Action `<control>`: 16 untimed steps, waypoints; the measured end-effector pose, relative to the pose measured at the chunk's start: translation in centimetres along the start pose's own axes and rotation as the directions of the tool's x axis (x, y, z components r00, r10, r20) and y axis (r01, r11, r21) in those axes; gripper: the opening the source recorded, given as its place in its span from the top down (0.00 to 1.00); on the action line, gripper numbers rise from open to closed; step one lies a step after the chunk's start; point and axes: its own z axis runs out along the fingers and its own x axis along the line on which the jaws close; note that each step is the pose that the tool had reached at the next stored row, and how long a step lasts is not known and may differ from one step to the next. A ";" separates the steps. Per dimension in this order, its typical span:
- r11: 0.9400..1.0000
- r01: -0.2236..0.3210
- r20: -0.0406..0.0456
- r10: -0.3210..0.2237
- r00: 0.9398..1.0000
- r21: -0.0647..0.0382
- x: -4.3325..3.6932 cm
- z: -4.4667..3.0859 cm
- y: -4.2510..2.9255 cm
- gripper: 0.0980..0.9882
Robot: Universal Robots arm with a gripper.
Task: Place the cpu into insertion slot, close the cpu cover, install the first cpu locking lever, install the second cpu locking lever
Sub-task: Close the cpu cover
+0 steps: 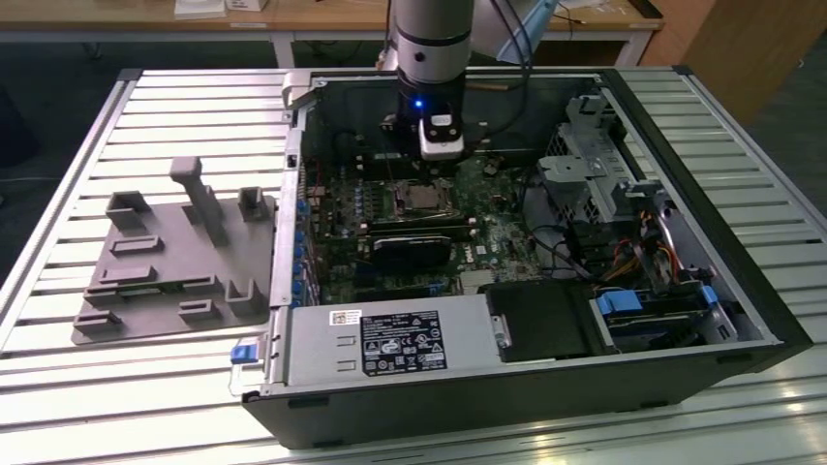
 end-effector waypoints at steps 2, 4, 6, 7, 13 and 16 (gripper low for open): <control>1.000 0.029 -0.001 -0.029 1.000 0.000 0.00 0.02 0.00 1.00; 0.998 0.056 -0.001 -0.056 0.998 0.000 0.00 0.06 0.00 1.00; 0.997 0.081 -0.002 -0.081 0.997 0.000 0.00 0.08 -0.01 1.00; 0.996 0.093 -0.002 -0.093 0.996 0.000 0.00 0.09 -0.01 1.00; 0.986 0.168 -0.004 -0.168 0.986 -0.001 0.00 0.22 -0.02 1.00; 0.979 0.205 -0.006 -0.205 0.979 -0.002 0.00 0.28 -0.03 1.00</control>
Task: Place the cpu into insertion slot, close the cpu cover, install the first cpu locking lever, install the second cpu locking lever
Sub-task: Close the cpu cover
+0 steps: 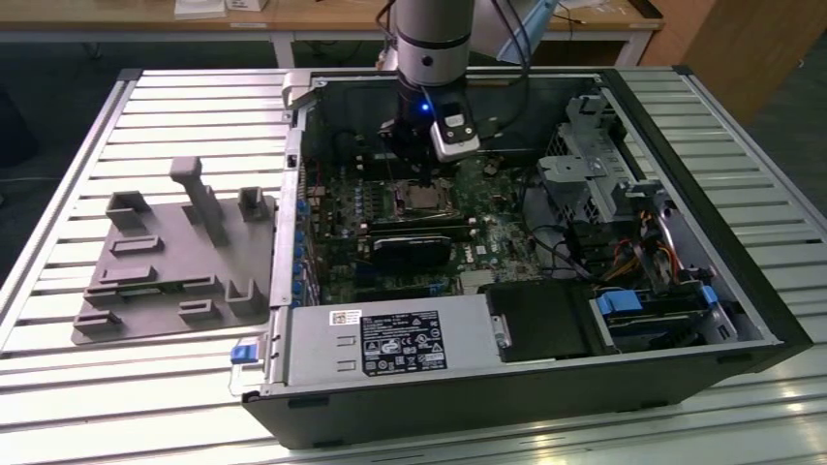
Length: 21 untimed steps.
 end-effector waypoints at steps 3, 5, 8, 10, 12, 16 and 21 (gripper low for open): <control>0.999 0.033 -0.001 -0.033 0.999 -0.001 -0.01 0.06 -0.03 1.00; 0.999 0.054 -0.002 -0.054 0.999 -0.002 -0.02 0.09 -0.09 1.00; 0.997 0.081 -0.003 -0.081 0.997 -0.003 -0.05 0.13 -0.20 1.00; 0.995 0.096 -0.003 -0.096 0.995 -0.003 -0.08 0.16 -0.33 1.00; 0.994 0.111 -0.002 -0.111 0.994 -0.004 -0.11 0.19 -0.46 1.00; 0.990 0.139 -0.001 -0.139 0.990 -0.005 -0.19 0.24 -0.79 1.00; 0.986 0.166 0.002 -0.166 0.986 -0.007 -0.22 0.27 -1.29 1.00</control>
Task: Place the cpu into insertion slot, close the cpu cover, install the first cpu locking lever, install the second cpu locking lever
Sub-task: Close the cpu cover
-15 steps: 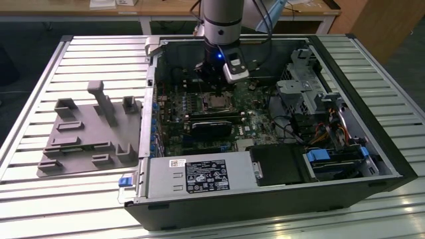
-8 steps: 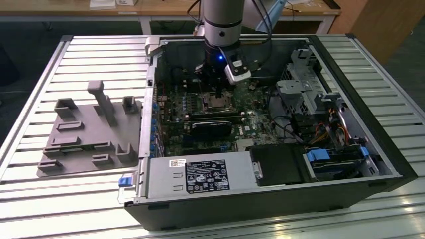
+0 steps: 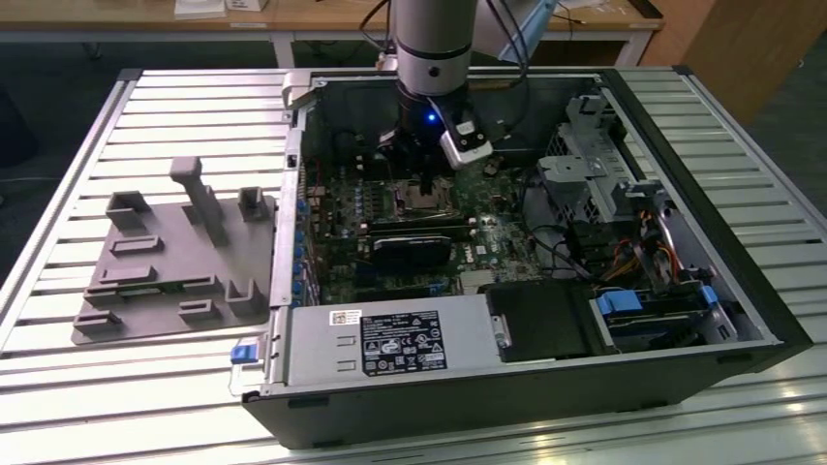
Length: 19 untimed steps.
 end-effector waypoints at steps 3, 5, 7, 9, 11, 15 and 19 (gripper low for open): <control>1.000 0.010 0.001 -0.010 1.000 0.000 0.29 0.00 -0.15 1.00; 1.000 0.014 0.001 -0.014 1.000 -0.001 0.38 0.00 -0.17 1.00; 1.000 0.016 0.001 -0.016 1.000 -0.001 0.39 0.00 -0.18 1.00; 1.000 0.016 0.001 -0.016 1.000 -0.001 0.40 -0.04 -0.19 1.00; 1.000 0.016 0.001 -0.016 1.000 -0.001 0.39 -0.14 -0.18 1.00; 1.000 0.016 0.002 -0.016 1.000 -0.001 0.38 -0.44 -0.17 1.00; 1.000 0.016 0.002 -0.016 1.000 -0.001 0.37 -0.60 -0.15 1.00</control>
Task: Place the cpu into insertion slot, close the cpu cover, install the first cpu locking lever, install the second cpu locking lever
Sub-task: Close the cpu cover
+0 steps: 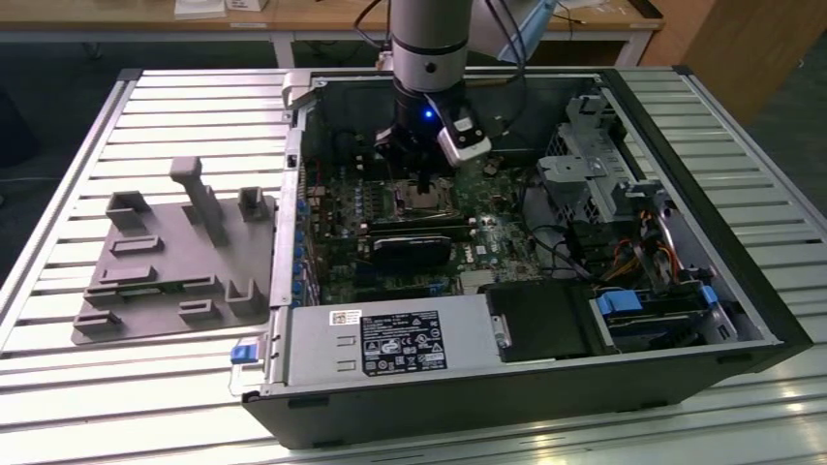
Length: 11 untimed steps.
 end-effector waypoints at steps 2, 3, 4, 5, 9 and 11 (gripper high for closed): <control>1.000 0.000 0.000 0.000 1.000 0.000 0.10 -0.01 -0.01 1.00; 1.000 0.000 0.001 0.000 1.000 0.000 0.23 -0.02 -0.03 1.00; 1.000 0.000 0.001 0.000 1.000 0.000 0.39 -0.03 -0.05 1.00; 1.000 0.000 0.002 0.000 1.000 0.000 0.57 -0.04 -0.07 1.00; 1.000 0.000 0.004 0.000 1.000 0.000 1.37 -0.05 -0.16 1.00; 1.000 0.000 0.005 0.000 1.000 -0.001 1.73 0.02 -0.20 1.00</control>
